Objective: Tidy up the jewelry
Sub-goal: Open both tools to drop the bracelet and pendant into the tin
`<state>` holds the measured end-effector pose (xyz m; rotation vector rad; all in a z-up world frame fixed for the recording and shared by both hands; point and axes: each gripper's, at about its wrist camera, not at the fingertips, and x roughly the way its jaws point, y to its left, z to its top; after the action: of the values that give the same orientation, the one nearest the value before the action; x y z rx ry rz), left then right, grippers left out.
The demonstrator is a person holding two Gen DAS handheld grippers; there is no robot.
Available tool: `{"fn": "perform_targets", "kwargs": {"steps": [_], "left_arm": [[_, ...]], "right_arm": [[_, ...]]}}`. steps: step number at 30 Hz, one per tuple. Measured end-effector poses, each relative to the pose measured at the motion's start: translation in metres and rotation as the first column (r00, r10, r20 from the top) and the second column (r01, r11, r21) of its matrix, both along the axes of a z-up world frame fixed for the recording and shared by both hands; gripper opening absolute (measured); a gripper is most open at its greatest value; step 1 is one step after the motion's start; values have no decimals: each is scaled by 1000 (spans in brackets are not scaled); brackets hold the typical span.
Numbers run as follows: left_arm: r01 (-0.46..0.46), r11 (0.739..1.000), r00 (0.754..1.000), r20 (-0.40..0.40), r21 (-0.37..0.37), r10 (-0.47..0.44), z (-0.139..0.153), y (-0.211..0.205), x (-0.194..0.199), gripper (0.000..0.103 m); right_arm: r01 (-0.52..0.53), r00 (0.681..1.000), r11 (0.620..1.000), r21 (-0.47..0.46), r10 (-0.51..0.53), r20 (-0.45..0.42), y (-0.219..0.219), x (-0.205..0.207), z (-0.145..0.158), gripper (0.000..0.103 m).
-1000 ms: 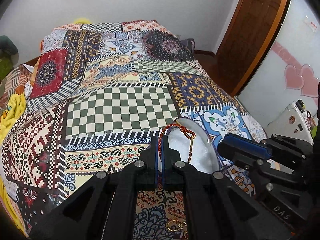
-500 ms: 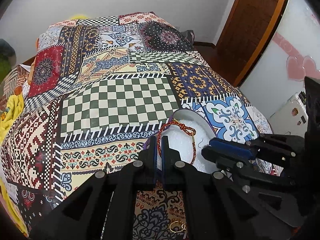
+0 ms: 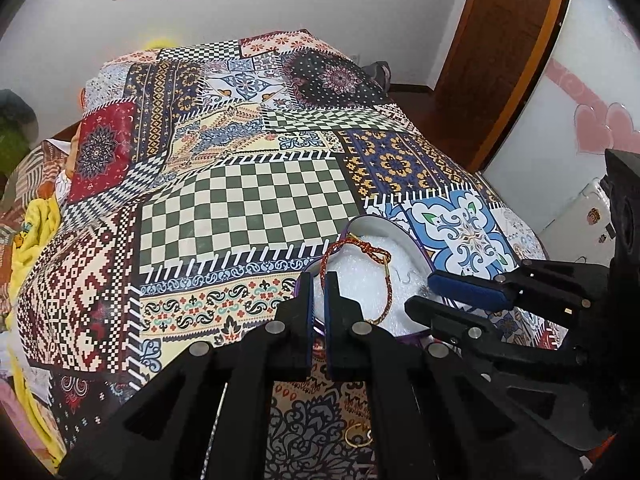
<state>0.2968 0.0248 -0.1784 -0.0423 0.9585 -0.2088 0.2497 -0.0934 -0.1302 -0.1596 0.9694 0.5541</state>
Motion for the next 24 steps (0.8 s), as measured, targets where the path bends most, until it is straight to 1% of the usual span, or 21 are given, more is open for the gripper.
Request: {"fn": "perform_targets", "kwargs": {"steps": [5,12,14,15,16,17,19,21,22,24], "left_arm": [[-4,1000,1000,18,1,4,10,2,-10,4],[-14,1000,998,54,10,14,29,5,-30,12],[-20,1000,998,61,13,19,33,6,-36,14],[-21,1000,998,64,14,20,35,6,-39,15],[-23,1000,997,68,18,22,38,6,-43,17],[-25,999,997,70,21,23,39,7,-46,18],[-27,999,997,78,29,25,43,7,-53,28],[-27,999,996,91,37,24,48,7,-62,35],[-25,999,995,96,41,21,50,7,-66,37],[-18,999,995,98,46,13,52,6,-76,38]], "right_arm": [[9,1000,1000,-8,-9,20,-2,-6,7,20],[31,998,1000,0,-30,47,-11,-16,23,22],[37,997,999,3,-37,64,-15,-22,29,29],[42,996,999,5,-42,74,-16,-24,32,36],[47,995,999,10,-48,88,-18,-27,36,41],[50,994,999,14,-51,101,-20,-31,39,41],[52,992,999,12,-53,115,-21,-36,45,41],[55,990,998,14,-57,127,-24,-41,49,41],[57,990,998,16,-58,132,-25,-44,52,41],[61,988,998,17,-63,140,-28,-50,54,41]]}}
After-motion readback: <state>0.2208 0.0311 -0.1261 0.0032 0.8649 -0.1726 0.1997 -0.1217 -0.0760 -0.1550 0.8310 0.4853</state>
